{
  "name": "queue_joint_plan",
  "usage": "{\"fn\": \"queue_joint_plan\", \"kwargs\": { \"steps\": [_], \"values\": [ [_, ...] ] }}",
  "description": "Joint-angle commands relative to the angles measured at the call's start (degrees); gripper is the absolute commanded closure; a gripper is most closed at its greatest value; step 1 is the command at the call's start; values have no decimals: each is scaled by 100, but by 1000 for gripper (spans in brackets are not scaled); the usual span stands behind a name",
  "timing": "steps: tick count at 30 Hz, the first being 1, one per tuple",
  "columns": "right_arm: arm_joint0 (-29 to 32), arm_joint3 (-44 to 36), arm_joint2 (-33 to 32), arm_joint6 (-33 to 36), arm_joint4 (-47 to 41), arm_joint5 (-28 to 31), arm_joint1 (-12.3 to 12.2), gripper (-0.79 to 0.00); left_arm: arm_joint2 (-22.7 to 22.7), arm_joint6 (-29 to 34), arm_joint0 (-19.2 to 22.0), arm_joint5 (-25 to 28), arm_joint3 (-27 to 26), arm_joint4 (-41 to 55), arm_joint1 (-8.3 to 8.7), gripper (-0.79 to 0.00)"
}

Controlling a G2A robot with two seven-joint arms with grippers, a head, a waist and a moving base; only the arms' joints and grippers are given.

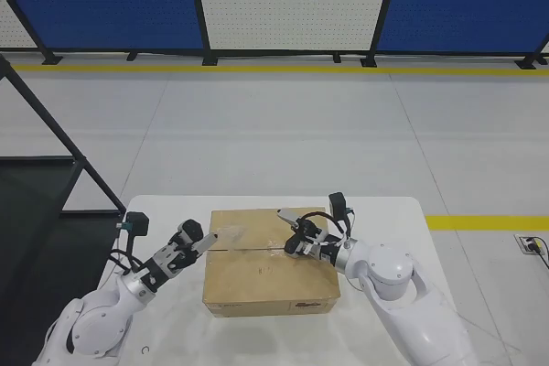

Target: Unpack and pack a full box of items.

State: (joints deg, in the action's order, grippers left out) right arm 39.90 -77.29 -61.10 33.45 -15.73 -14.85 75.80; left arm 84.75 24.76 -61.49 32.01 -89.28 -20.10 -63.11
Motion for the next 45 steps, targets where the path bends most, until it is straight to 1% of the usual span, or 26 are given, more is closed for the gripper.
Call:
{"fn": "queue_joint_plan", "kwargs": {
  "steps": [1,14,22,26,29,30,32,35,37,39,42,43,45],
  "values": [
    [-2,-2,4,2,18,-18,2,-785,9,-20,-16,-1,8,9,5,-671],
    [-24,47,36,-29,130,-192,22,-785,19,-91,-36,-15,86,44,28,-668],
    [-30,47,21,-14,175,-222,27,-785,66,-173,-11,-111,178,6,44,-671],
    [-34,51,16,-6,182,-226,32,-785,115,-193,-23,-83,189,141,53,-699],
    [-34,50,18,-13,198,-229,36,-785,167,235,-93,72,112,609,83,-717],
    [-34,51,15,-8,189,-229,38,-785,170,494,-135,159,66,903,97,-723],
    [-40,57,14,1,208,-229,39,-785,227,1299,-203,212,-25,1563,151,-733],
    [-55,76,12,16,200,-226,45,-785,502,2208,-332,275,-158,2393,246,-748],
    [-70,93,21,28,205,-223,49,-785,721,2648,-439,186,-251,2654,309,-763],
    [-84,113,29,40,211,-217,54,-785,954,2857,-553,52,-355,2638,364,-779],
    [-111,148,32,65,205,-196,61,-785,1248,2759,-761,-183,-577,2201,418,-785],
    [-119,160,35,67,204,-189,64,-785,1282,2749,-853,-354,-631,2059,429,-785],
    [-138,180,46,83,195,-183,71,-785,1290,2759,-872,-418,-669,2020,434,-785]
  ]
}}
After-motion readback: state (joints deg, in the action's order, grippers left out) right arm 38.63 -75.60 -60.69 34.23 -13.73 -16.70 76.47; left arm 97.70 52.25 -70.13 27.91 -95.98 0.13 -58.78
